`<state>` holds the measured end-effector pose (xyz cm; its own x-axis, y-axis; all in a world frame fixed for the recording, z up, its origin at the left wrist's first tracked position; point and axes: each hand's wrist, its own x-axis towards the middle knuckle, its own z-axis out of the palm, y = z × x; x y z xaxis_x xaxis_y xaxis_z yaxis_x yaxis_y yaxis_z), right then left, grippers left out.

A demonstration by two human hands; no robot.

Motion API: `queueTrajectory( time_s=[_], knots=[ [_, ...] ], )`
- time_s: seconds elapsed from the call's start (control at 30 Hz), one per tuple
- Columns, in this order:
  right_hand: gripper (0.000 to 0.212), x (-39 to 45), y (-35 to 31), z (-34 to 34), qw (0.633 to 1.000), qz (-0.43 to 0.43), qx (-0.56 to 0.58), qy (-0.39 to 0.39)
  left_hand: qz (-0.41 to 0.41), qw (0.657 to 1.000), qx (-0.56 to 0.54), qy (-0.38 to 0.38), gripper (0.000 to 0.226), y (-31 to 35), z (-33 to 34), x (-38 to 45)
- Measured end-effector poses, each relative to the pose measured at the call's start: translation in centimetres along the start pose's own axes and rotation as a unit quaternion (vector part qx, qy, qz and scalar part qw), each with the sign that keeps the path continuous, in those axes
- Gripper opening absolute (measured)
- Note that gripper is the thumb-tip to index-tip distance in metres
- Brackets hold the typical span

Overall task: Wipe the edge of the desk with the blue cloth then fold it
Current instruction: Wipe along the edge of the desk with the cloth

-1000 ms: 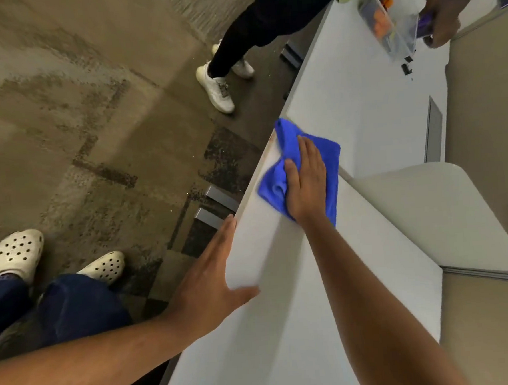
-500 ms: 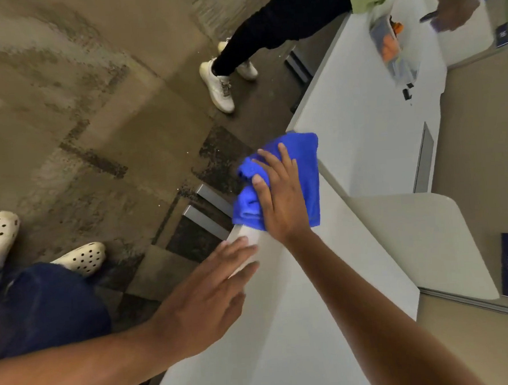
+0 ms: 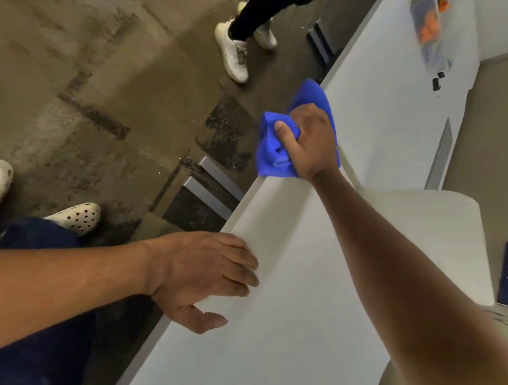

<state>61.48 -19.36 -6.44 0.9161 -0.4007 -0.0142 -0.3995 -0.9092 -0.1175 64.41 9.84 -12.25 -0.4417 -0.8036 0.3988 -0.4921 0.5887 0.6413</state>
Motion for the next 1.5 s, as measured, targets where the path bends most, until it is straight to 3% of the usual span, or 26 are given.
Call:
queueTrajectory(
  time_s=[0.07, 0.13, 0.27, 0.33, 0.4, 0.47, 0.53, 0.63, 0.87, 1.0, 1.13, 1.23, 1.3, 1.5],
  knots=[
    [0.045, -1.0, -2.4, 1.0, 0.992, 0.111, 0.032, 0.054, 0.018, 1.0, -0.001, 0.001, 0.055, -0.5, -0.4, -0.1],
    [0.038, -4.0, -4.8, 1.7, 0.992, 0.103, 0.037, 0.054, 0.025, 1.0, -0.001, 0.007, 0.054, -0.5, -0.2, -0.2],
    [0.039, -11.5, -6.0, 0.9, 0.988, -0.113, 0.06, -0.088, 0.023, 0.999, -0.004, 0.044, 0.05, -0.5, 0.6, -0.6],
    [0.049, -10.1, -4.1, 0.3, 0.97, -0.202, 0.029, -0.134, 0.021, 0.999, 0.001, 0.043, 0.05, -0.6, 0.8, -0.6],
    [0.053, -6.9, -2.3, 0.0, 0.965, -0.224, -0.004, -0.137, 0.032, 0.998, -0.011, 0.047, 0.05, -0.7, 0.9, -0.3],
    [0.048, -3.8, -1.6, -0.4, 0.983, -0.157, -0.014, -0.092, 0.045, 0.997, -0.027, 0.057, 0.049, -0.9, 0.8, -0.1],
    [0.045, -1.5, -1.6, -0.2, 1.0, -0.009, -0.023, -0.011, 0.053, 0.997, -0.017, 0.051, 0.05, -1.0, 0.5, 0.0],
    [0.046, 0.7, -2.7, 0.7, 0.986, 0.161, -0.009, 0.035, 0.056, 0.998, 0.036, 0.008, 0.051, -0.9, 0.1, -0.1],
    [0.038, -1.4, -2.2, 1.0, 0.964, 0.246, 0.055, 0.088, 0.049, 0.995, 0.073, -0.041, 0.053, -1.1, -0.3, -0.2],
    [0.052, -4.7, -0.5, -0.2, 0.915, 0.393, 0.061, 0.062, 0.045, 0.995, 0.078, -0.034, 0.052, -0.9, -0.1, -0.4],
    [0.05, -3.6, -1.1, -1.0, 0.866, 0.497, 0.046, 0.034, 0.041, 0.997, 0.065, -0.033, 0.054, -0.9, -0.1, -0.5],
    [0.051, -0.3, -3.1, -0.6, 0.852, 0.523, -0.003, -0.01, 0.043, 0.997, 0.053, -0.038, 0.057, -0.9, 0.0, -0.4],
    [0.055, 1.1, -4.4, 0.2, 0.853, 0.521, -0.015, 0.008, 0.044, 0.997, 0.045, -0.034, 0.057, -0.8, -0.1, -0.3],
    [0.051, -0.2, -5.6, 0.6, 0.933, 0.359, -0.025, -0.001, 0.048, 0.994, 0.078, -0.062, 0.059, -0.8, -0.5, -0.2]
  ],
)
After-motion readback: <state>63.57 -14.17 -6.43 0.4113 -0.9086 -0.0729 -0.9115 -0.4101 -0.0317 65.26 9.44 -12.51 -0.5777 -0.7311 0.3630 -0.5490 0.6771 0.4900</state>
